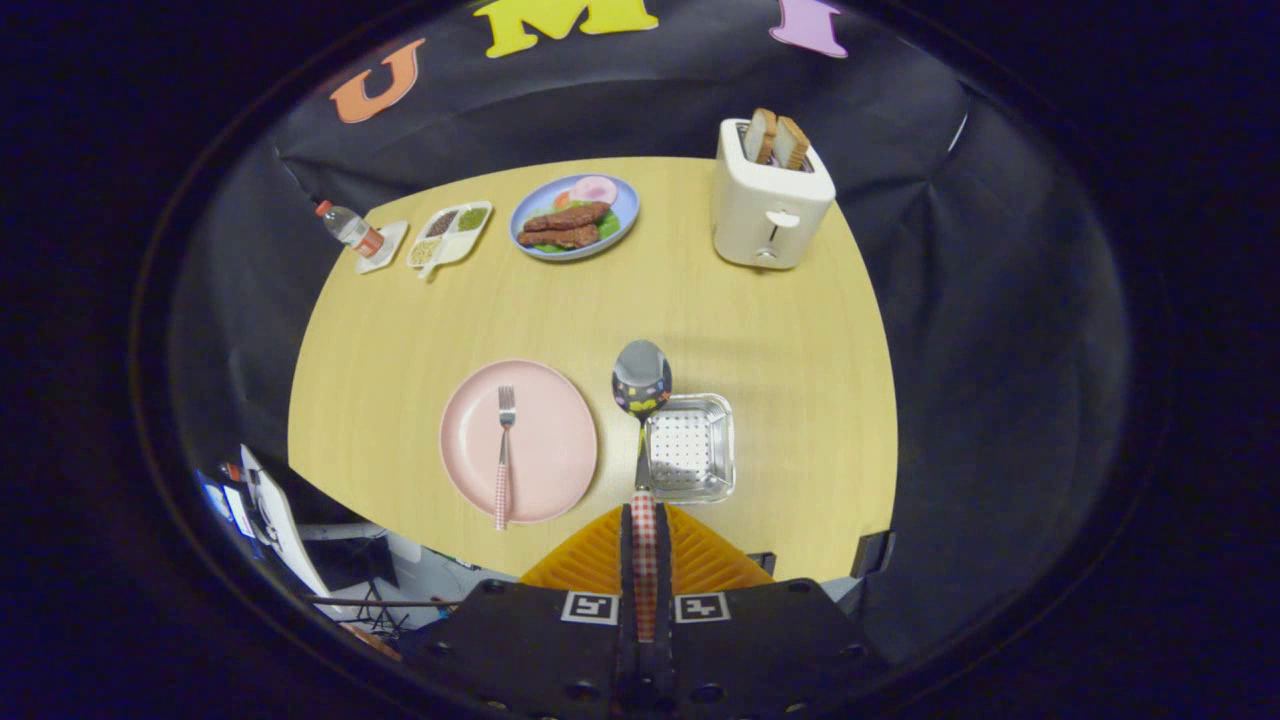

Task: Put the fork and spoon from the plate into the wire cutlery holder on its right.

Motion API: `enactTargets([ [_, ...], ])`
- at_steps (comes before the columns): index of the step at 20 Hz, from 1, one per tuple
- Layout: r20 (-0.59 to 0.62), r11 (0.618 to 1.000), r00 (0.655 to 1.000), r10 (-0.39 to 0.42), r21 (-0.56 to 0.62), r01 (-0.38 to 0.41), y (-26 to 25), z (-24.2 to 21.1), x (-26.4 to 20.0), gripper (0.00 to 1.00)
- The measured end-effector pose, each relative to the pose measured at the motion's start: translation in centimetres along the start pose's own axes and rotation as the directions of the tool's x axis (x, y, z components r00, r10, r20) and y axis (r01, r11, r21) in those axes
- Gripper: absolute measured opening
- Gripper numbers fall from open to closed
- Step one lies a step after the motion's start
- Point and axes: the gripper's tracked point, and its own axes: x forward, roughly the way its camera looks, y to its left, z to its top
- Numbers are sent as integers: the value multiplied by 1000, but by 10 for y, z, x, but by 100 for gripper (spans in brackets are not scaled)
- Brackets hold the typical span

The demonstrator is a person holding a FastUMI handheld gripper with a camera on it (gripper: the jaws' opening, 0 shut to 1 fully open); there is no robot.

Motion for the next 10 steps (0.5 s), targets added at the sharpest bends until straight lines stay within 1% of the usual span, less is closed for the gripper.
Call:
enactTargets([
  [3, -130, 1000, 991, -24, -5, 23, -22, -12, 9, 6],
  [5, -207, 999, 978, -12, 28, 18, -27, -20, 17, 6],
  [8, -285, 997, 958, 23, 72, -3, -26, -24, 31, 6],
  [10, -321, 998, 947, 16, 67, 6, -30, -23, 42, 6],
])
